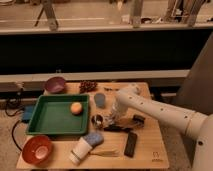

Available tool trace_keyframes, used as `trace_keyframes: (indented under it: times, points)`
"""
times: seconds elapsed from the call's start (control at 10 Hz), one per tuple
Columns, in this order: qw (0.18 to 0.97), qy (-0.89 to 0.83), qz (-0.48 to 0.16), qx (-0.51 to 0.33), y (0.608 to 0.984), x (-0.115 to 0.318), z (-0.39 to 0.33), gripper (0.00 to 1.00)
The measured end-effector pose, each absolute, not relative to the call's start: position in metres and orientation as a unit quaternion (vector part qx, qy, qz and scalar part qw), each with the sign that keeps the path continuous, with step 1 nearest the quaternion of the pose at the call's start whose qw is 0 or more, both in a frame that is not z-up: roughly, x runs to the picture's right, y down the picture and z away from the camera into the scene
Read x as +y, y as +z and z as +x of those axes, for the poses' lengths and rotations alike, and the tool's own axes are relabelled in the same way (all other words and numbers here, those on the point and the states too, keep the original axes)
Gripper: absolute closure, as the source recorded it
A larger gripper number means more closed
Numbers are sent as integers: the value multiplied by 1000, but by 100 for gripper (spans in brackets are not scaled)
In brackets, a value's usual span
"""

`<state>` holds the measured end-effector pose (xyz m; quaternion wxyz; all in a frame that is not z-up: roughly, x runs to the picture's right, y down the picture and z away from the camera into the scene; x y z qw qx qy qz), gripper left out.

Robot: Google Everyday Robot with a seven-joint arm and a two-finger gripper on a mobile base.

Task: Wipe table surface with towel

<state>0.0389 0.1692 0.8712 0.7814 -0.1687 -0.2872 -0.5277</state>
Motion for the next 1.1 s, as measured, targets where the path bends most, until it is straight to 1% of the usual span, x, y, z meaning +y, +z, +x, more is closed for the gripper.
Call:
trace_keyframes:
  times: [0.2,0.4,0.7,0.9,1.1]
  points:
    - [778,-530,-166,-295,882,157,26,100]
    - [779,-529,-170,-291,885,153,27,100]
    - [780,-529,-176,-283,881,153,66,100]
    - [781,-529,-178,-281,884,147,73,100]
    - [780,-530,-180,-280,883,150,71,100]
